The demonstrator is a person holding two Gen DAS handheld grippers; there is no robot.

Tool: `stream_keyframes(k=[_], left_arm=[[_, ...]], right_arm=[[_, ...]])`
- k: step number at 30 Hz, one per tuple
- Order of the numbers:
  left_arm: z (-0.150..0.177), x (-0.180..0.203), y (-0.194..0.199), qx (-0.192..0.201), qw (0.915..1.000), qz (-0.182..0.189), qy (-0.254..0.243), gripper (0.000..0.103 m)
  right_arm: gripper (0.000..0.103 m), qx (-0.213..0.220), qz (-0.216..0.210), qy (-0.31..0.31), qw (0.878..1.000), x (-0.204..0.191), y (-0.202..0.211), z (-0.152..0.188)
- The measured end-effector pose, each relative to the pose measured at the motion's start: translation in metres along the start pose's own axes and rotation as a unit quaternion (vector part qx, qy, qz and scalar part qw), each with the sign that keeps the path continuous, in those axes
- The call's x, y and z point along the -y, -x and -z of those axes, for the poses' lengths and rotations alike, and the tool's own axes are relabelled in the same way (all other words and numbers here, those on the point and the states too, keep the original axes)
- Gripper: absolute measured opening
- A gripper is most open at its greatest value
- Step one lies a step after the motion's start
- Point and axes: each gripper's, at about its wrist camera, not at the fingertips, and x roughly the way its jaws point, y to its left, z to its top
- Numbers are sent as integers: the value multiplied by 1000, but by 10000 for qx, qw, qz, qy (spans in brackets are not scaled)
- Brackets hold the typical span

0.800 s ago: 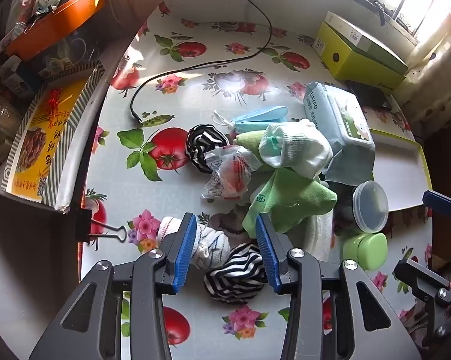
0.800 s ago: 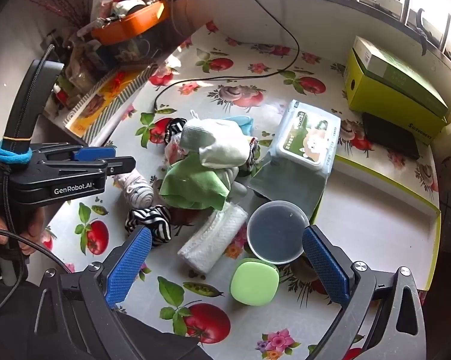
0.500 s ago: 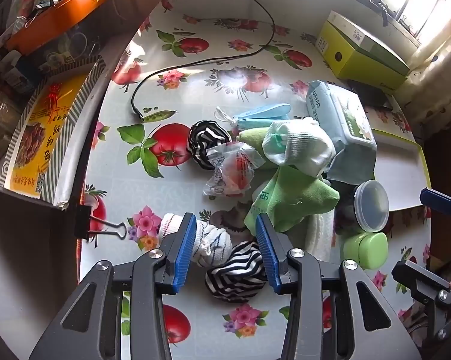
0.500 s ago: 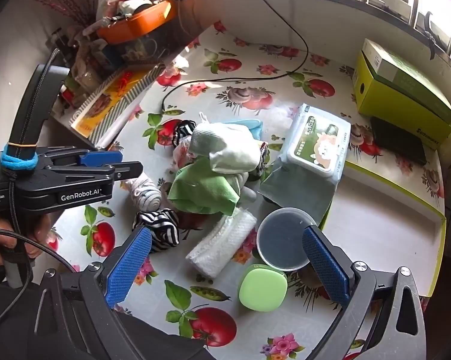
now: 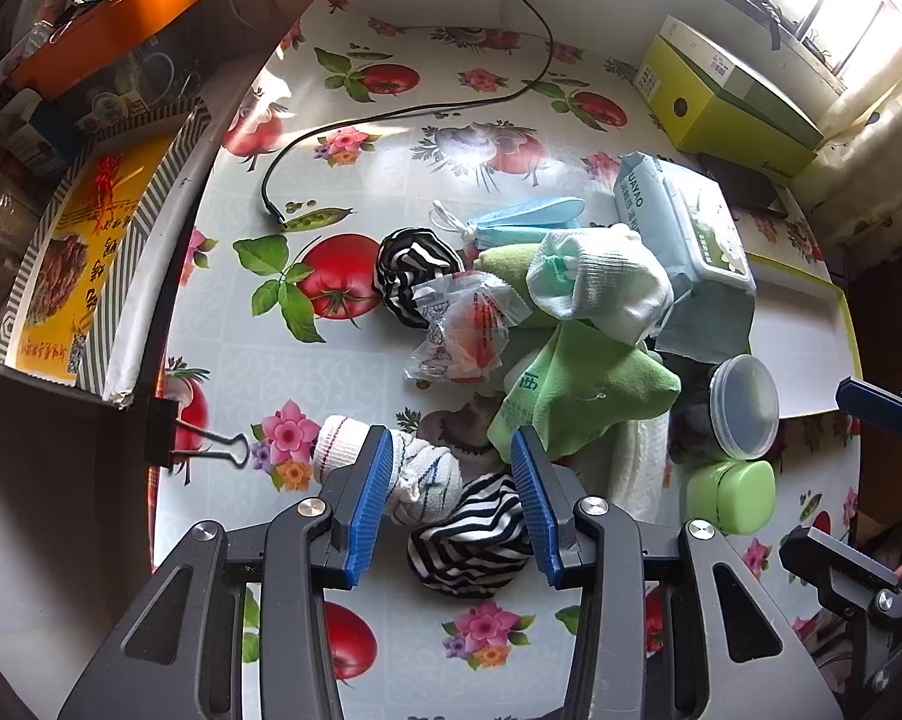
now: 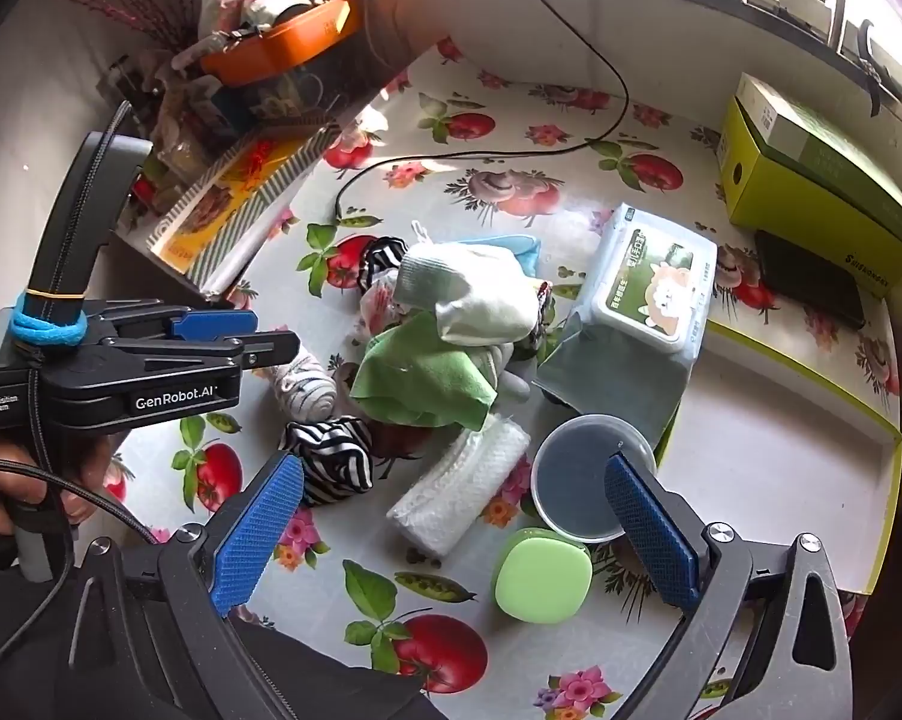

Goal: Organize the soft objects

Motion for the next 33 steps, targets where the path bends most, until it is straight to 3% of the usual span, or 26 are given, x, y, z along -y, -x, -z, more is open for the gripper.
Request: stream_keyframes(k=[30, 33], left_arm=[[1, -3, 0, 66, 9998, 193, 28, 43], [3, -2, 0, 102, 9999, 61, -36, 43]], right_arm=[[102, 28, -55, 3, 10000, -3, -1, -2], [102, 29, -58, -4, 10000, -3, -1, -3]])
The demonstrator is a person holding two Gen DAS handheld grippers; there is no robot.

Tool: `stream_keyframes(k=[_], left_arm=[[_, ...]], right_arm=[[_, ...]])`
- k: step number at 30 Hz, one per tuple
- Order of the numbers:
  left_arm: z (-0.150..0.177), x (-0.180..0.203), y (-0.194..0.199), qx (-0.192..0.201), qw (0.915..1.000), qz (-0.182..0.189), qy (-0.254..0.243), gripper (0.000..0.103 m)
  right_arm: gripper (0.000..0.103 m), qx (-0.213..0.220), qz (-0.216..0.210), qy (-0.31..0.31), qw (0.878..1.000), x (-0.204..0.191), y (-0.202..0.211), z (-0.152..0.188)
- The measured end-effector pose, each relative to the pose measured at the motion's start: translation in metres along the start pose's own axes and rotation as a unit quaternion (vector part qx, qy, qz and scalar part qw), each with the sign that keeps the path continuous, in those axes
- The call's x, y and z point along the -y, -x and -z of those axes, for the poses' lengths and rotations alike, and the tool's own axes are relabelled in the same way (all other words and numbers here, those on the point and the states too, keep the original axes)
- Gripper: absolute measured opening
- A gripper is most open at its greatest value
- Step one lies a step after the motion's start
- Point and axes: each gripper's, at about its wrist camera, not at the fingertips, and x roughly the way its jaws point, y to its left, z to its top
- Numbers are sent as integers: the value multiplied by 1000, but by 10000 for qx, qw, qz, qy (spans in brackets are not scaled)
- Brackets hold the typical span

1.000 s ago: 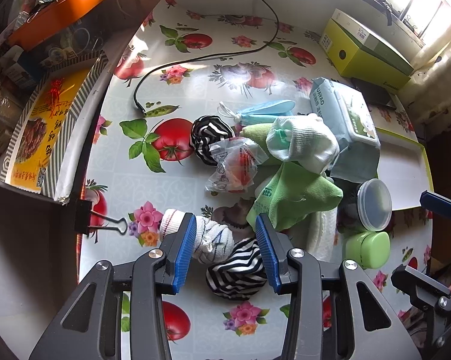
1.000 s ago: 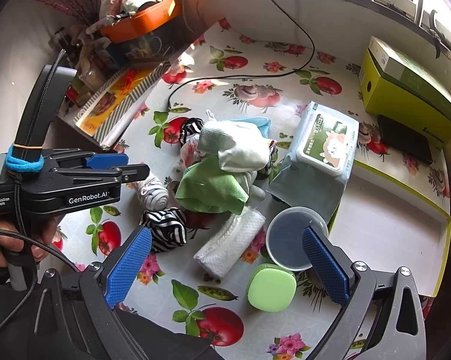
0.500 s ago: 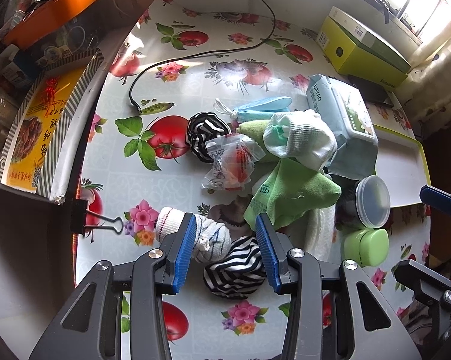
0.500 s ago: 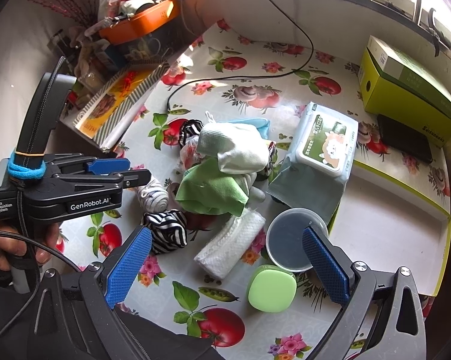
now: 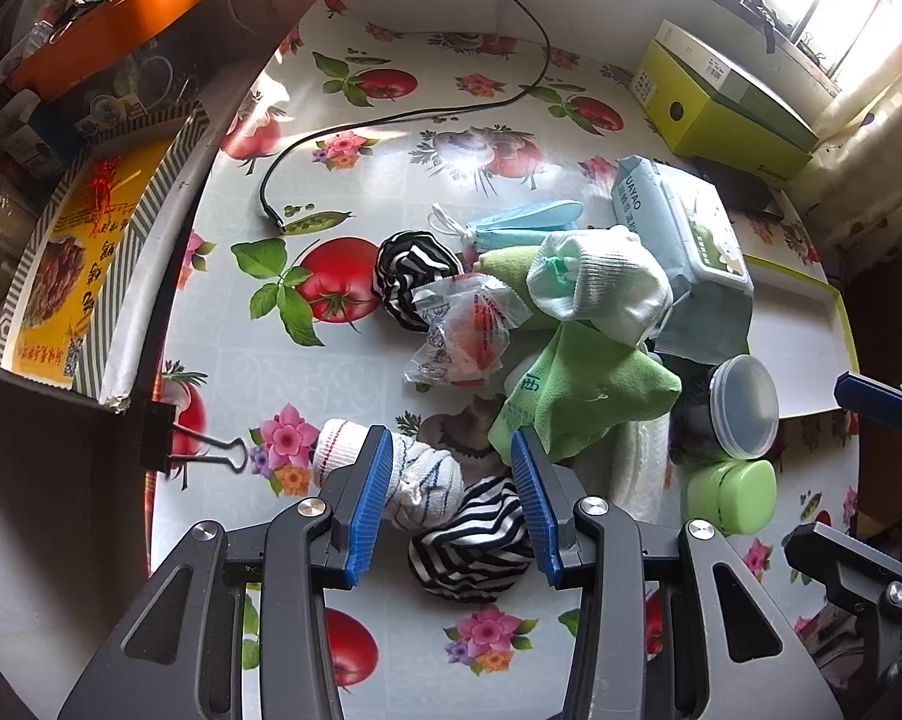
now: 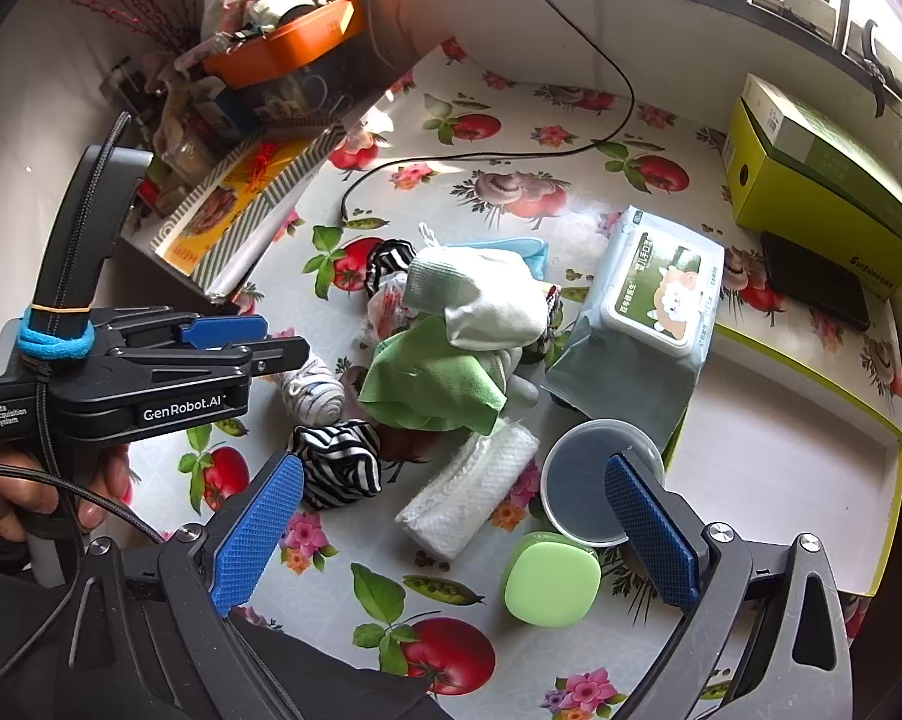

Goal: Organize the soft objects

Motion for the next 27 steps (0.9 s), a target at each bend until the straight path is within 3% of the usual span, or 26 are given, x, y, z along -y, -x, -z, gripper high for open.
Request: stream_keyframes(k=[27], left_arm=[[2, -7, -6, -71, 9998, 98, 180, 43]], right_arm=[[102, 14, 23, 54, 10000, -4, -2, -3]])
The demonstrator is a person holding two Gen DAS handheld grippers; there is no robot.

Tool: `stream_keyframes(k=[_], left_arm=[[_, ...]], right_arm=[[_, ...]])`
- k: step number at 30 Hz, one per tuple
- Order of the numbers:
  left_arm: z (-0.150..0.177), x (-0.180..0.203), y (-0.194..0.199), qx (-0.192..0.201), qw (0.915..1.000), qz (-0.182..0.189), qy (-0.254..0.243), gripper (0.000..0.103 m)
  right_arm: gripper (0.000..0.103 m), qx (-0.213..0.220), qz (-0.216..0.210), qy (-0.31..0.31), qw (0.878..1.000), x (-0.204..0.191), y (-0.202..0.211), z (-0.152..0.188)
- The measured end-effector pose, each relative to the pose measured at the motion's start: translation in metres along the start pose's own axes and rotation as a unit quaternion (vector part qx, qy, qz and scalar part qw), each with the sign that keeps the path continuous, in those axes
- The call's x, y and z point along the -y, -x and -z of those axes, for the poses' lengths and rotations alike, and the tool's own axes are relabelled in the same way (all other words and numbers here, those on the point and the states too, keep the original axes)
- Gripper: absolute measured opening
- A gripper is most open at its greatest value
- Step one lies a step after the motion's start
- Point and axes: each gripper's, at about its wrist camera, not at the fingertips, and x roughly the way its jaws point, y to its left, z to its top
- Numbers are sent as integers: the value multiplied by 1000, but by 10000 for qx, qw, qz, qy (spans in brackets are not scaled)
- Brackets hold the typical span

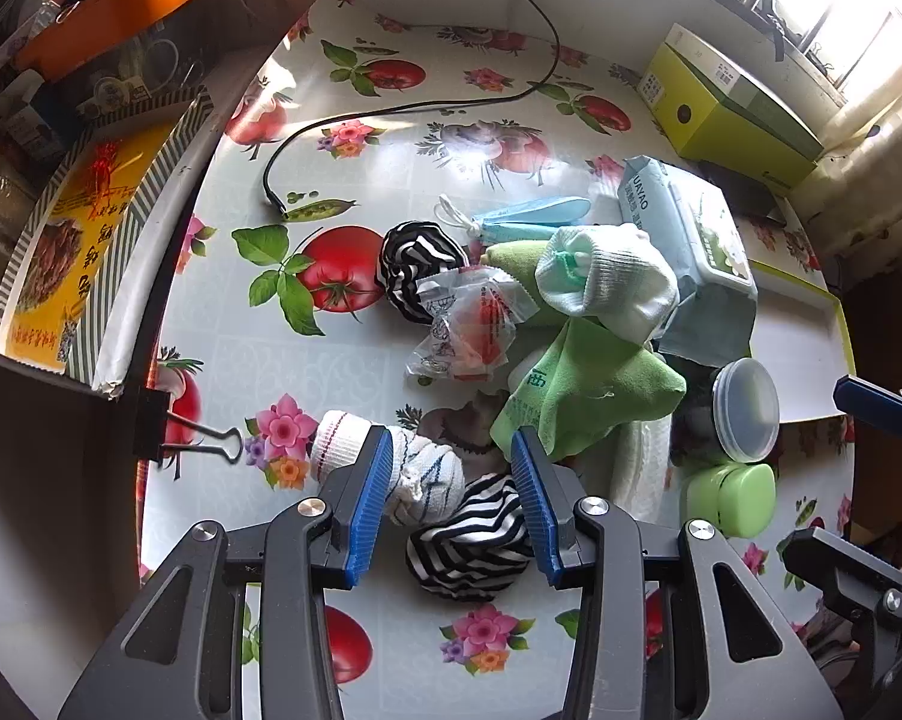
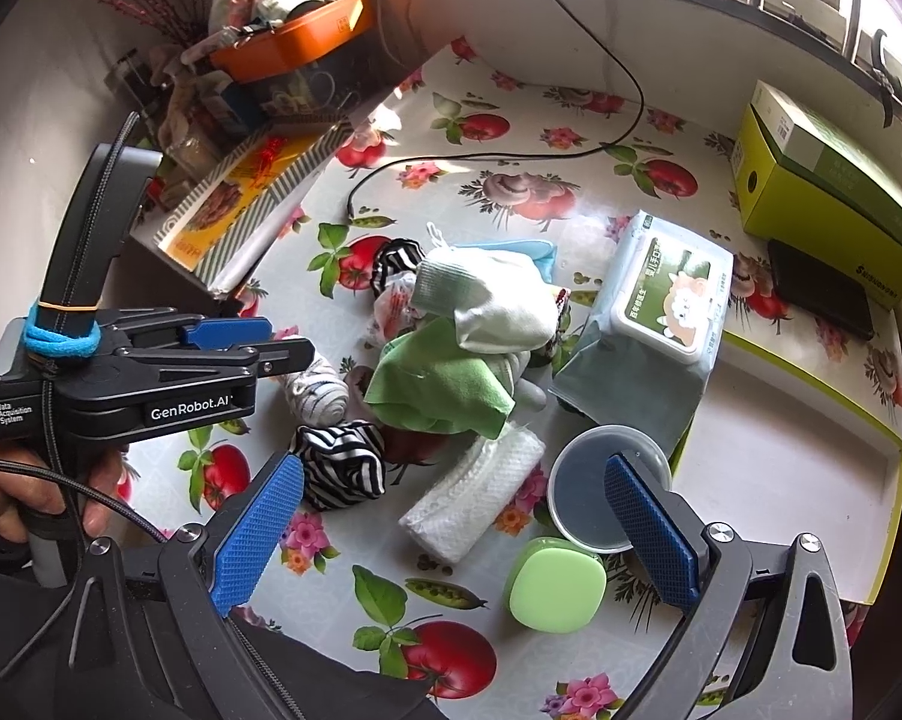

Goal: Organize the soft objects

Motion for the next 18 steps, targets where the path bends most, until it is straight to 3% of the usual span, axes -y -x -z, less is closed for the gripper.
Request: stream_keyframes(k=[18], left_arm=[[2, -5, -6, -72, 10000, -24, 55, 43]], right_arm=[[101, -98, -3, -48, 9999, 1, -7, -3]])
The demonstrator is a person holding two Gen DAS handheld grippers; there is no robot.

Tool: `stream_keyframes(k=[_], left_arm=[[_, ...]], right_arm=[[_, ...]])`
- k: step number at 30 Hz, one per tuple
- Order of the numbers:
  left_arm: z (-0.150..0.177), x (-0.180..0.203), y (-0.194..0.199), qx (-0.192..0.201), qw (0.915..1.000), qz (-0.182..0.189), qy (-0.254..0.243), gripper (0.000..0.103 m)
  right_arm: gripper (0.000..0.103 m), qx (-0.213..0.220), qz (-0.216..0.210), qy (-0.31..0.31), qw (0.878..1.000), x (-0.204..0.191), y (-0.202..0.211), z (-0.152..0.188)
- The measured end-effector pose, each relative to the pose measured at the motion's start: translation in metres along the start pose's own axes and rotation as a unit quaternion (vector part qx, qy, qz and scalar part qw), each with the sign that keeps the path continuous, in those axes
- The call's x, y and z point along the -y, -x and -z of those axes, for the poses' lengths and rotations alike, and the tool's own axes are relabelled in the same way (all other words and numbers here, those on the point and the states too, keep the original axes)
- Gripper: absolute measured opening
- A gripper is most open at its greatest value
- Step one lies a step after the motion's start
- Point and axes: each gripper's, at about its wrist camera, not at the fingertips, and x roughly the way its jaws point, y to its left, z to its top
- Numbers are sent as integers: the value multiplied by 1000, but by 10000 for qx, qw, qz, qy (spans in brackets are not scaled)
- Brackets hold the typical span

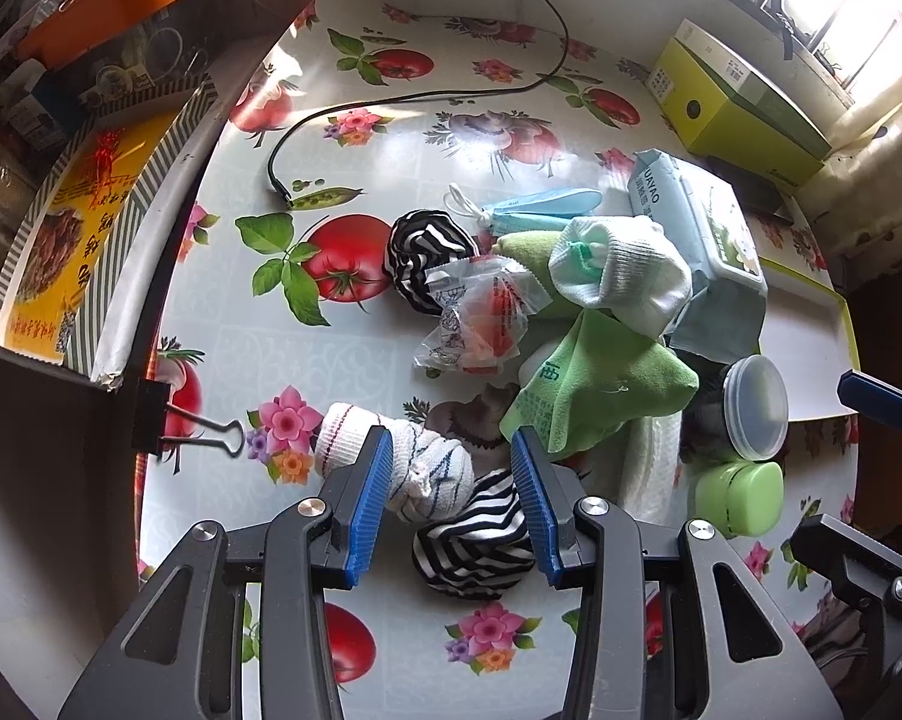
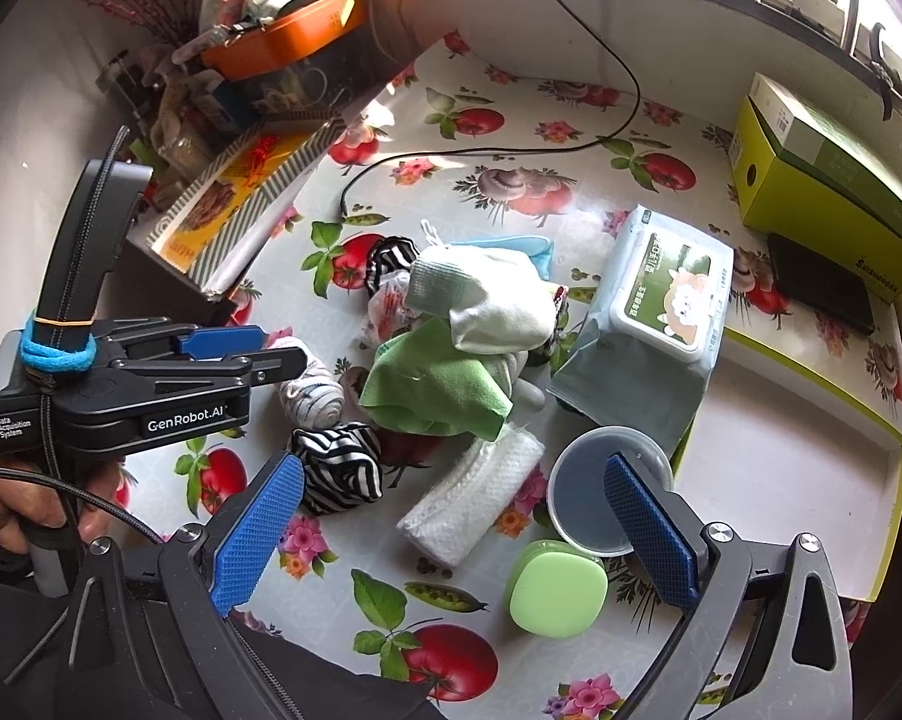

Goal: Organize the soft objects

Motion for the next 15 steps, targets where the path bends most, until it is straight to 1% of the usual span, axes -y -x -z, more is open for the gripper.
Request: stream_keyframes(k=[15], left_arm=[[-2, -7, -6, -69, 9999, 33, 135, 43]], right_arm=[[95, -6, 31, 33, 10000, 1, -8, -15]])
